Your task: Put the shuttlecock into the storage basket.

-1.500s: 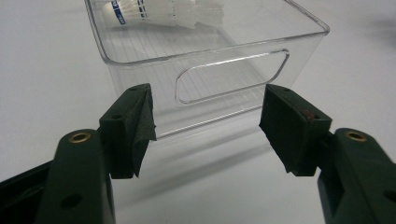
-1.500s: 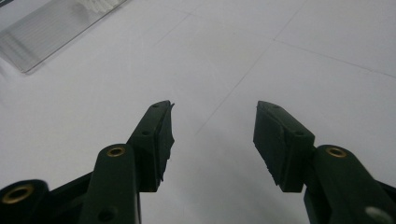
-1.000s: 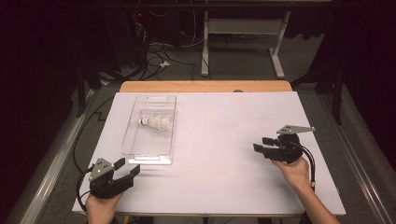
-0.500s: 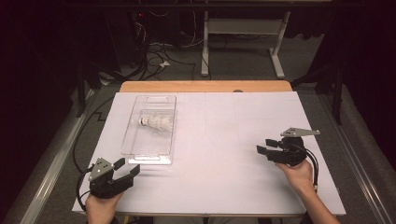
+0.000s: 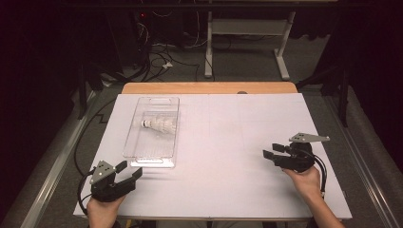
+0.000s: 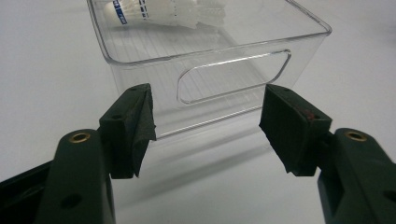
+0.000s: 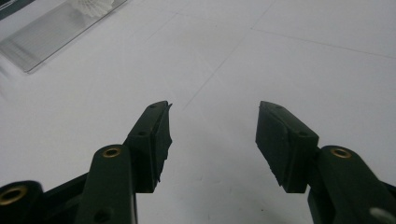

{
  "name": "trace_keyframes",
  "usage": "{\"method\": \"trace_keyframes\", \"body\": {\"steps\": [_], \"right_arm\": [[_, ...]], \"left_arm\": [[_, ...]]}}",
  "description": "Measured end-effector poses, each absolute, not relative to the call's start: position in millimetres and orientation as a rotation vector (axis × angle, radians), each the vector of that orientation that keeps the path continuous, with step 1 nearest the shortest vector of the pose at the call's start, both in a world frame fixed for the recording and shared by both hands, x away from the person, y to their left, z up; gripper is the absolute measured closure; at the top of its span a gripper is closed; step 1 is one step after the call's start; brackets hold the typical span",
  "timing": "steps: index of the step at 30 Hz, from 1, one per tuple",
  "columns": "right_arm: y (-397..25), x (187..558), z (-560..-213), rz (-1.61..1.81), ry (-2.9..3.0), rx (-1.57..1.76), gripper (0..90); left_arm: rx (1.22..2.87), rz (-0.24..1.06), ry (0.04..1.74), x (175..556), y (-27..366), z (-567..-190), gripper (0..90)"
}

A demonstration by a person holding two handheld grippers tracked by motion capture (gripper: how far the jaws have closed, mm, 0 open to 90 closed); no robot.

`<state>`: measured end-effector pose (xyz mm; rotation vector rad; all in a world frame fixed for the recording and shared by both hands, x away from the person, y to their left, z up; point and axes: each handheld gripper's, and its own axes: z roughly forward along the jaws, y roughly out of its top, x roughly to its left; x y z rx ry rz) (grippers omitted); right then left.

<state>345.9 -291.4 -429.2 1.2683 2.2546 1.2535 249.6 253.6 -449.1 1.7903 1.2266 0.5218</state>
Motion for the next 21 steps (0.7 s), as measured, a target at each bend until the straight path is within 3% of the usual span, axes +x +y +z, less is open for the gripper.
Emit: {"method": "trace_keyframes", "body": {"steps": [21], "right_arm": [[-308, 333, -435, 1.275, 2.206, 1.309, 42.8]], "left_arm": [[1.792, 0.523, 1.228, 250, 253, -449, 35.8]]}}
